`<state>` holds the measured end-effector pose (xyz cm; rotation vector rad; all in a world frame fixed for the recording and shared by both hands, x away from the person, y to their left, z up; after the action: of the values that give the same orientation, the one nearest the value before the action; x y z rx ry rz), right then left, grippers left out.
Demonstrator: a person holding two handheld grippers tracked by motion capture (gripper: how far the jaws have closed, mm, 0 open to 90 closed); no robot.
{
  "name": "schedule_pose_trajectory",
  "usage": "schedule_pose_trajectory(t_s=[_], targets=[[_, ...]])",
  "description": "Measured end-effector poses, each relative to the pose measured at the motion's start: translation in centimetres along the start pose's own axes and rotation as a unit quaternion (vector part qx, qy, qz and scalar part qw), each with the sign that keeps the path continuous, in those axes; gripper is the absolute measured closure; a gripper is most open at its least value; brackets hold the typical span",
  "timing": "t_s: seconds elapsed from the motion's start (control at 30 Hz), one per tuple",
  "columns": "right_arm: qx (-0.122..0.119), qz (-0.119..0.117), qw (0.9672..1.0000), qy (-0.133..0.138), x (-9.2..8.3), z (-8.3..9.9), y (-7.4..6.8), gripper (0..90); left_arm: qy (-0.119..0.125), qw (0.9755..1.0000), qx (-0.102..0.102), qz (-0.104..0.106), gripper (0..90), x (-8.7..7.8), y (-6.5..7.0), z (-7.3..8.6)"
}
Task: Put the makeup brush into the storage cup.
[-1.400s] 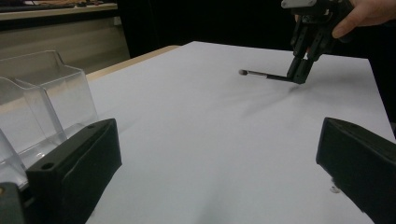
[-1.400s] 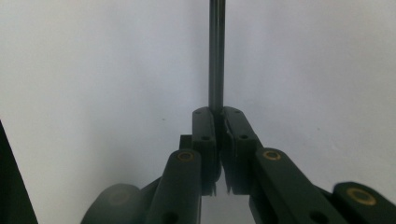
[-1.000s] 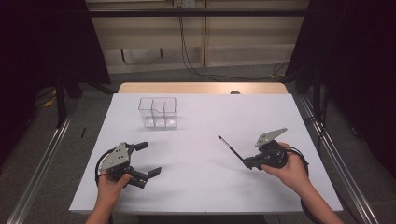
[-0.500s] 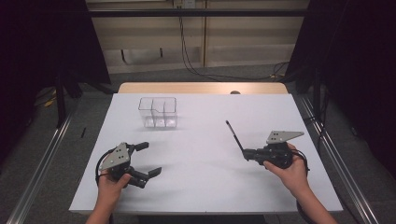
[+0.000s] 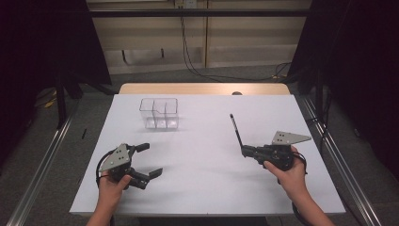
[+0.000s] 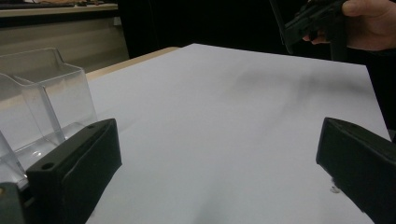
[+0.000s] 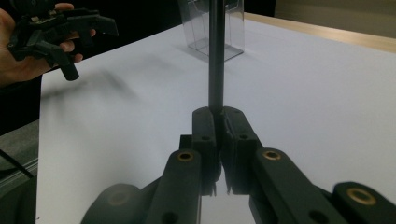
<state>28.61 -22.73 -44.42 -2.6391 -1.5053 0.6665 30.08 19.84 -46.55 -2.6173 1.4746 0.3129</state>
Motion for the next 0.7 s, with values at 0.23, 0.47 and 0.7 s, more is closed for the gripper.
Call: schedule_pose_trajectory(t_s=[0.23,0.47,0.7], targets=[[0.002,-0.013,0.9999,0.010,0.7,-0.2,-0.2,84.7,0.002,1.0000,-0.001,0.000,0.0,0.0,-0.1,0.0],[-0.002,-0.025,0.9993,0.026,1.0,-0.6,-0.5,84.7,0.003,1.0000,-0.005,0.001,0.0,0.0,0.0,0.0],[-0.001,-0.040,0.9987,0.031,1.5,-0.8,-0.7,84.7,0.004,1.0000,-0.005,-0.001,0.0,0.0,-0.1,0.0]])
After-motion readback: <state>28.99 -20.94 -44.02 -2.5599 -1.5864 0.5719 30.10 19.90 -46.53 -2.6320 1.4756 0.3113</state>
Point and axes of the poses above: each handheld gripper's, and its own axes: x roughly forward along the jaws, z roughly out of its underside, y roughly to its right, the point moved 3 cm from there along x, roughly forward along the jaws, and after that the axes turned 6 degrees about -z, right-handed, at the moved point
